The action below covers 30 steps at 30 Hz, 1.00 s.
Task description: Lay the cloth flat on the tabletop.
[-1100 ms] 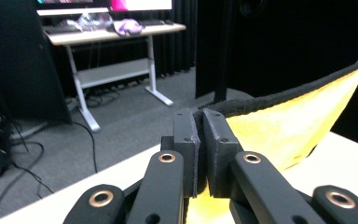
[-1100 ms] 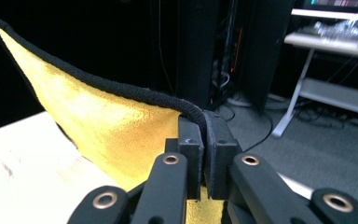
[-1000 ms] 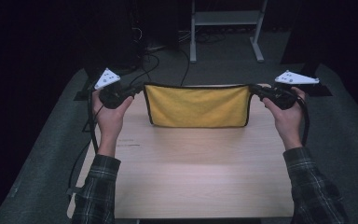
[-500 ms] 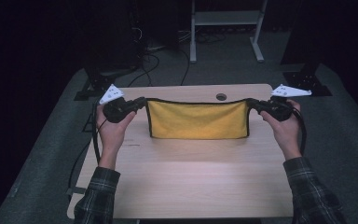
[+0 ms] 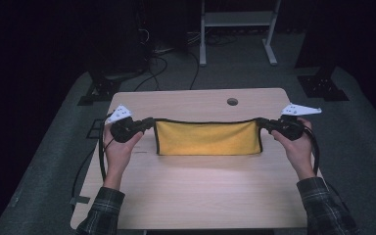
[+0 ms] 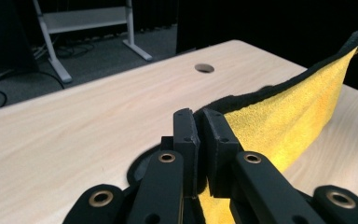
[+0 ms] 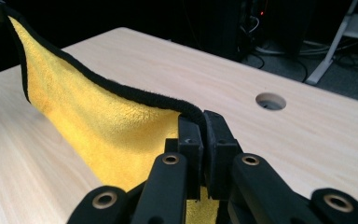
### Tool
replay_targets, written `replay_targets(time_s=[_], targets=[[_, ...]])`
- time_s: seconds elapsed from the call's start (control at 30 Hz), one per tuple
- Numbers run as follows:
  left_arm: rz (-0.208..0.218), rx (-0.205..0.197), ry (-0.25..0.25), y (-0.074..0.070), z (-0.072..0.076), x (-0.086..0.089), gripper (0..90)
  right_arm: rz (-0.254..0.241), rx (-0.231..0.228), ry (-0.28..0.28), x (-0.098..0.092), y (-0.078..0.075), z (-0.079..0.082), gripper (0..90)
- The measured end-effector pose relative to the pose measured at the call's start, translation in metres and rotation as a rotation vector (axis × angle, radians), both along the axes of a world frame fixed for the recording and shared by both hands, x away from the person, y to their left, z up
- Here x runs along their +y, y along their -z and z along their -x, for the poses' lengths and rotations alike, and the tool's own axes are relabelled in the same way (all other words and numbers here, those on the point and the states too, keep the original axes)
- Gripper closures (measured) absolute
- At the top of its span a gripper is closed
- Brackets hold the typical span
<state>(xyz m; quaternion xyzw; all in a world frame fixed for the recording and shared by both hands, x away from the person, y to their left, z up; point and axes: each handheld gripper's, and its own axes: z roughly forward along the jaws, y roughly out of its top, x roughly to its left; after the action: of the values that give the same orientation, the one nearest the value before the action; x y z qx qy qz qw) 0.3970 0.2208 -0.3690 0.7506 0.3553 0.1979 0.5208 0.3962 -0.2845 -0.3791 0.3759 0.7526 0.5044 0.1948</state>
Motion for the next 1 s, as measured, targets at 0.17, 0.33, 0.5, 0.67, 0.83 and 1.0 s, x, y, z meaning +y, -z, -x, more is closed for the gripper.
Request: replay_targets(time_s=[0.17, 0.33, 0.5, 0.67, 0.83, 1.0], targets=[[-0.016, 0.028, 0.005, 0.01, 0.004, 0.001, 84.2, 0.013, 0.027, -0.015, 0.0, 0.01, 0.006, 85.7], [-0.027, 0.061, 0.008, 0.021, 0.012, 0.001, 84.2, 0.022, 0.048, -0.031, 0.0, 0.022, 0.015, 85.8], [-0.046, 0.096, 0.017, 0.033, 0.022, 0.001, 84.2, 0.044, 0.078, -0.052, -0.001, 0.033, 0.024, 85.7], [-0.064, 0.123, 0.028, 0.041, 0.03, 0.001, 84.1, 0.06, 0.095, -0.068, -0.002, 0.04, 0.033, 85.7], [-0.056, 0.148, 0.044, 0.048, 0.042, 0.004, 84.1, 0.084, 0.113, -0.099, -0.003, 0.044, 0.05, 85.6], [-0.066, 0.166, 0.054, 0.052, 0.052, 0.007, 84.1, 0.101, 0.125, -0.122, -0.002, 0.048, 0.062, 85.6]])
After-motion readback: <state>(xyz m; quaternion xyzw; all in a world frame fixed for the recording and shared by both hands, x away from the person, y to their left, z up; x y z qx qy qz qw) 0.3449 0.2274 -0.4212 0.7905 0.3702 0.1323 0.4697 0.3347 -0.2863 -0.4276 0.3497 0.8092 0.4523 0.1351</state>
